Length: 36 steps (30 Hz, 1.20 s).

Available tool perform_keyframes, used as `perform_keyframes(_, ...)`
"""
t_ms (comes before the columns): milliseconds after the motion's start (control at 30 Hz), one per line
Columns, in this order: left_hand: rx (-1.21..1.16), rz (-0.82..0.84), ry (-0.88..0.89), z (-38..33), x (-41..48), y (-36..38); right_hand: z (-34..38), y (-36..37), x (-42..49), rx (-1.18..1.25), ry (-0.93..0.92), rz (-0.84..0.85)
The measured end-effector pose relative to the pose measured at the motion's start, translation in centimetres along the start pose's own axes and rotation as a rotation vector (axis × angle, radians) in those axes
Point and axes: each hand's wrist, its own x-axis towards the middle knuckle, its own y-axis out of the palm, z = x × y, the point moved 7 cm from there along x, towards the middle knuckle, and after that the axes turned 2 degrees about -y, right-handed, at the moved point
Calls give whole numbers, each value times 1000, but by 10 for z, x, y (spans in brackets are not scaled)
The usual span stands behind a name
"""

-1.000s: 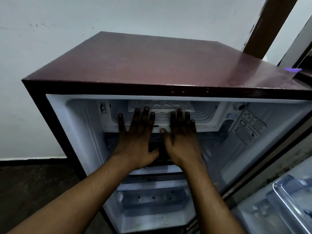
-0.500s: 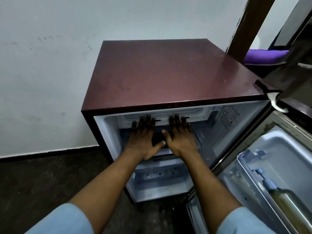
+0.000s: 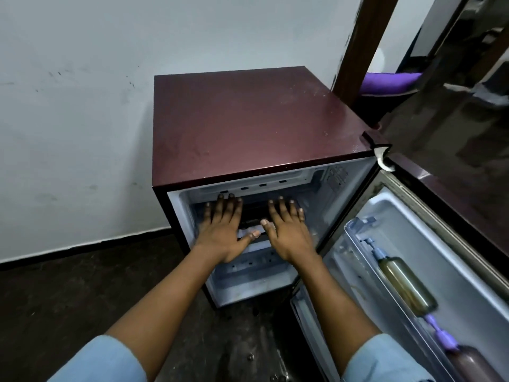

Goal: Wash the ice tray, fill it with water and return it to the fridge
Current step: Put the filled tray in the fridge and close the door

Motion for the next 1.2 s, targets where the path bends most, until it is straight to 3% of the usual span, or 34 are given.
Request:
perform_keyframes(333, 76, -166, 255, -38, -41, -68, 8, -59, -80, -82, 12, -167)
perform_keyframes(533, 92, -148, 447, -80, -61, -91, 12, -116, -137, -125, 47, -354)
perform_keyframes(1000, 95, -289, 1097, -302, -115, -115, -58, -213, -312, -266, 450, -708)
perform_keyframes(1200, 80, -333, 1238, -391, -135, -120, -98, -241, -389, -404, 641, -795)
